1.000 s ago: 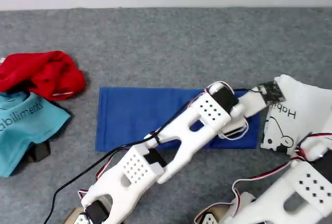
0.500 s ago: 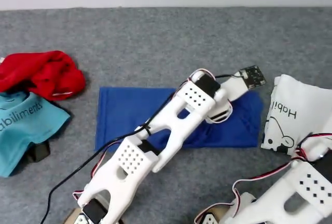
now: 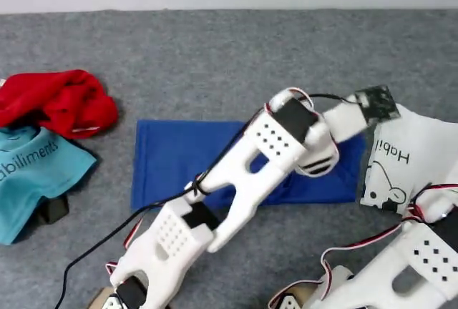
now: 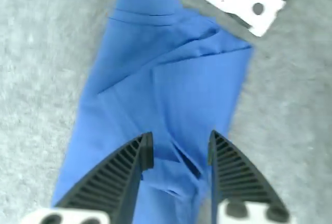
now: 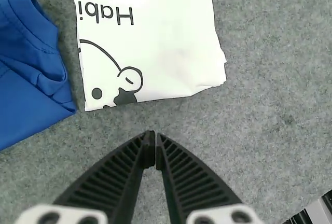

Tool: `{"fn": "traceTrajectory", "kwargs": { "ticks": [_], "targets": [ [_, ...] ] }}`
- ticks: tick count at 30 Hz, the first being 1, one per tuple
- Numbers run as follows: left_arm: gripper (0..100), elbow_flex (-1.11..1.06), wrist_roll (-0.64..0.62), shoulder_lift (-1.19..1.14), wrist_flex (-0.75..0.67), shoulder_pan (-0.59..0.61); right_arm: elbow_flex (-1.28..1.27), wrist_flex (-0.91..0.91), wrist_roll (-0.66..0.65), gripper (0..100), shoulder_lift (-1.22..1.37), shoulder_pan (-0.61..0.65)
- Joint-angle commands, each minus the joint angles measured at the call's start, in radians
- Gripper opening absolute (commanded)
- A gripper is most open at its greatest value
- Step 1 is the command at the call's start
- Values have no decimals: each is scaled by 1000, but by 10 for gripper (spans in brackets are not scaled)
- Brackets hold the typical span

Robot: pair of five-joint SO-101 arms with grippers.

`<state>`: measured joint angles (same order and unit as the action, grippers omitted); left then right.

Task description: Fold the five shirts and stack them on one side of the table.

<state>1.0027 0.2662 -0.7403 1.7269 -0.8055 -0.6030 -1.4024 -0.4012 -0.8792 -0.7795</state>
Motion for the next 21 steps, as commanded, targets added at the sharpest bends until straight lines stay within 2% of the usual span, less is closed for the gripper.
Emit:
{"fn": "traceTrajectory", "kwargs": {
  "ticks": [1,6,11,15,21],
  "targets": [
    [178,-154,0,138,31,-44,51,7,-9,15,-13,-7],
    [177,-367,5,187,15,-9,51,7,-9,15,-13,-8],
    [177,-493,5,126,-129,123,51,13,-9,15,-10,-7],
    [177,-499,5,51,-189,216,51,15,-9,15,-10,-7],
    [177,-489,6,-37,-201,232,51,15,-9,15,-8,-5]
  ]
}}
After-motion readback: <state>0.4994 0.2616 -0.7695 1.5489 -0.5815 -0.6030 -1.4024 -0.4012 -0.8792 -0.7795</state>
